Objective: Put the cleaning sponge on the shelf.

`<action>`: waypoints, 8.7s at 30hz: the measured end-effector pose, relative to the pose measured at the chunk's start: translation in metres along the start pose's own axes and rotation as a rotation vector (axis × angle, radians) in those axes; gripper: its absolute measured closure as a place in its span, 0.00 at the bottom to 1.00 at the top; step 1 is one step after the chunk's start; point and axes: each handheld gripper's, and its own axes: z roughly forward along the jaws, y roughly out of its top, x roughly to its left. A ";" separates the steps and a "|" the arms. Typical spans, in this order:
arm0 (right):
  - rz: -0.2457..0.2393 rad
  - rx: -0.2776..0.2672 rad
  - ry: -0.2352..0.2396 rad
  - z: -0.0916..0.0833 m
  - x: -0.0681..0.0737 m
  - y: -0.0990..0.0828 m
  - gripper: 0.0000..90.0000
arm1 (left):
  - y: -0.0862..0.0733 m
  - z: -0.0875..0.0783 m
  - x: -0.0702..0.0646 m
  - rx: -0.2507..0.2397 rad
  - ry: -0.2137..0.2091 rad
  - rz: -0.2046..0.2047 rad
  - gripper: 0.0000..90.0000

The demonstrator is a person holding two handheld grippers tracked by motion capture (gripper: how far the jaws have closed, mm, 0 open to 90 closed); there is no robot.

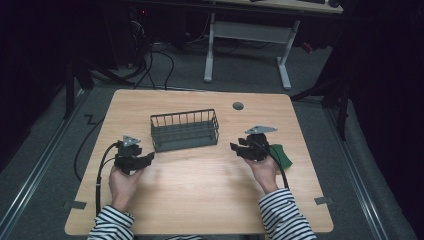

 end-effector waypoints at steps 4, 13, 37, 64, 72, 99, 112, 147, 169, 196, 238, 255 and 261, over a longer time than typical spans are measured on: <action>0.004 0.015 0.011 0.017 0.004 0.012 0.67 | 0.003 0.006 0.002 -0.014 -0.011 -0.017 0.55; 0.024 0.053 0.000 0.051 0.009 0.025 0.72 | 0.010 0.018 0.001 -0.006 0.010 0.003 0.58; 0.011 0.081 -0.001 0.077 0.012 0.026 0.95 | 0.012 0.038 0.000 -0.006 -0.029 -0.002 0.89; -0.039 0.103 0.015 0.048 0.020 0.006 0.96 | -0.001 0.019 -0.014 0.020 -0.077 0.092 0.96; -0.077 0.127 0.044 0.030 0.029 -0.005 0.96 | -0.014 0.005 -0.020 0.015 -0.107 0.097 0.96; -0.087 0.122 0.080 -0.027 0.042 -0.062 0.96 | -0.052 -0.021 -0.055 0.000 -0.198 0.132 0.94; -0.026 0.098 0.014 -0.039 0.029 -0.075 0.47 | -0.071 -0.019 -0.040 -0.021 -0.206 0.082 0.44; 0.167 0.044 -0.324 -0.067 -0.075 -0.079 0.33 | -0.072 -0.007 0.012 -0.027 0.063 0.049 0.35; 0.208 0.197 -0.311 -0.043 -0.093 -0.077 0.29 | -0.072 -0.007 0.011 -0.020 0.057 0.051 0.31; 0.181 0.238 -0.273 -0.049 -0.088 -0.070 0.33 | -0.072 -0.007 0.011 -0.022 0.052 0.049 0.30; 0.015 0.052 -0.073 -0.094 -0.027 -0.008 0.34 | -0.072 -0.007 0.011 -0.020 0.056 0.051 0.30; -0.100 0.019 0.025 -0.097 0.011 0.034 0.34 | -0.072 -0.006 0.010 -0.021 0.057 0.052 0.30; -0.131 0.019 0.051 -0.095 0.024 0.044 0.34 | -0.072 -0.007 0.010 -0.019 0.057 0.052 0.30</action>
